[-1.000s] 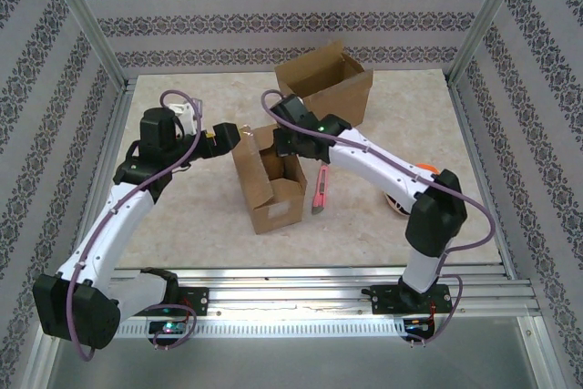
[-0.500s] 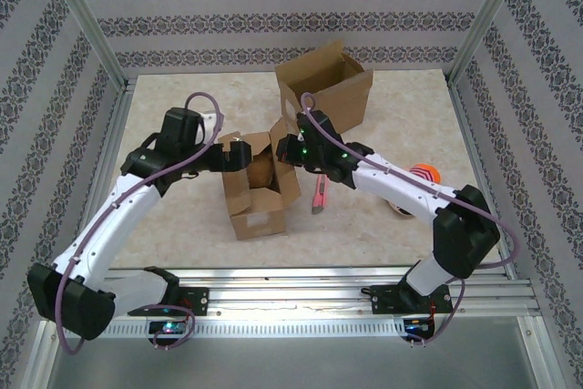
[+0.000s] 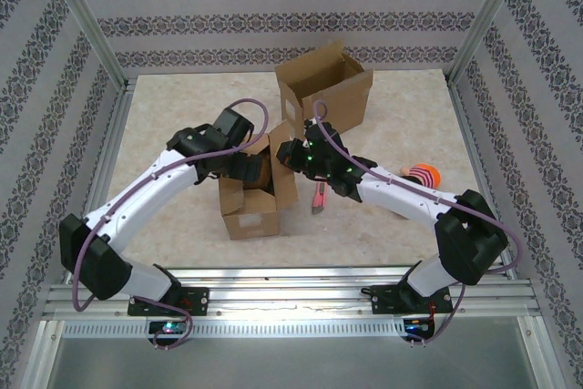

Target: Unpack the express box

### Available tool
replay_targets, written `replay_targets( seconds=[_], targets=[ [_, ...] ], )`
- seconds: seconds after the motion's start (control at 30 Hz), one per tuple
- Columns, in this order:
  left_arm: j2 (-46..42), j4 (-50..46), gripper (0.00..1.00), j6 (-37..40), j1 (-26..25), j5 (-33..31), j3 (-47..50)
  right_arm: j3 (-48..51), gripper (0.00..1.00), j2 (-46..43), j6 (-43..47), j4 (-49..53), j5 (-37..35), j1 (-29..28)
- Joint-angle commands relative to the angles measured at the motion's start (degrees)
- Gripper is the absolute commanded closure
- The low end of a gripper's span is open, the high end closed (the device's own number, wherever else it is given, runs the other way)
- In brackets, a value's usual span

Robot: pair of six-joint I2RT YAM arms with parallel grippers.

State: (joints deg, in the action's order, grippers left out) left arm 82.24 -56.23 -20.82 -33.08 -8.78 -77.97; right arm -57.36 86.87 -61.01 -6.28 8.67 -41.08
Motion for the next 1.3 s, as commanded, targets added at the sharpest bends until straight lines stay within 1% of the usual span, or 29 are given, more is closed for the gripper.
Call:
replay_targets(
  seconds=[0.0,0.1,0.2,0.33,0.43,0.6,0.7,0.73,0.77,0.8,0.83,0.9,0.97,1.03,1.1,1.2,1.27],
  targets=[
    [1.80,-8.14,0.04,-1.18,-1.94,-9.46,-2.81,1.42,1.00,-1.39,-0.78,-2.15,0.53,0.04],
    [1.50,-9.61,0.12,-1.94,-2.49,-12.26,-3.13,1.81,1.00,-1.55,-0.69,-2.15,0.47,0.15],
    [-0.96,-10.16,0.17,-2.71,-2.56,-14.64,-2.88,2.24,1.00,-1.94,-0.56,-2.18,0.57,0.31],
    [-5.37,-10.91,0.21,-3.44,-2.52,-17.31,-2.72,2.69,1.00,-2.66,-0.30,-2.07,0.89,0.72],
    [-8.32,-10.59,0.23,-3.70,-2.38,-17.74,-2.15,2.96,1.00,-3.23,-0.19,-1.88,1.17,1.05],
    [-10.14,-10.03,0.26,-4.44,-1.83,-18.48,0.78,2.98,1.00,-3.55,0.21,-1.59,2.70,1.57],
    [-11.20,-9.09,0.31,-5.31,-1.64,-19.87,2.81,2.24,1.00,-3.57,1.31,-0.78,4.66,1.93],
    [-11.83,-8.34,0.34,-5.37,-1.64,-20.18,3.29,1.85,1.00,-3.52,1.88,-0.19,5.59,2.05],
    [-12.84,-7.41,0.43,-5.18,-1.59,-20.60,3.65,1.34,1.00,-3.48,2.69,0.49,6.59,2.26],
    [-13.55,-6.91,0.57,-5.15,-1.56,-21.11,3.75,0.72,1.00,-3.35,3.33,1.27,7.58,2.53],
    [-14.35,-6.49,0.64,-5.10,-1.55,-21.75,3.64,0.14,1.00,-3.30,4.10,2.18,8.58,2.72],
    [-15.57,-5.81,0.68,-4.13,-1.46,-22.00,3.22,-0.54,1.00,-3.50,5.31,3.41,10.61,3.39],
    [-16.12,-5.03,0.68,-2.46,-1.37,-21.00,2.21,-0.79,1.00,-3.75,6.09,3.87,12.62,3.87],
    [-16.06,-3.79,0.67,-0.26,-1.38,-18.30,0.80,-0.95,1.00,-4.08,6.94,4.54,13.93,4.21],
    [-15.40,-2.31,0.58,2.43,-1.37,-14.10,-1.38,-1.11,1.00,-4.29,7.71,5.41,14.27,4.46],
    [-13.72,0.12,0.38,7.34,-1.62,-7.26,-5.74,-1.24,1.00,-4.58,8.87,7.00,14.19,4.61],
    [-11.86,1.85,0.31,11.45,-1.98,-2.86,-8.96,-1.16,1.00,-4.47,9.41,7.60,14.06,4.79]
  ],
)
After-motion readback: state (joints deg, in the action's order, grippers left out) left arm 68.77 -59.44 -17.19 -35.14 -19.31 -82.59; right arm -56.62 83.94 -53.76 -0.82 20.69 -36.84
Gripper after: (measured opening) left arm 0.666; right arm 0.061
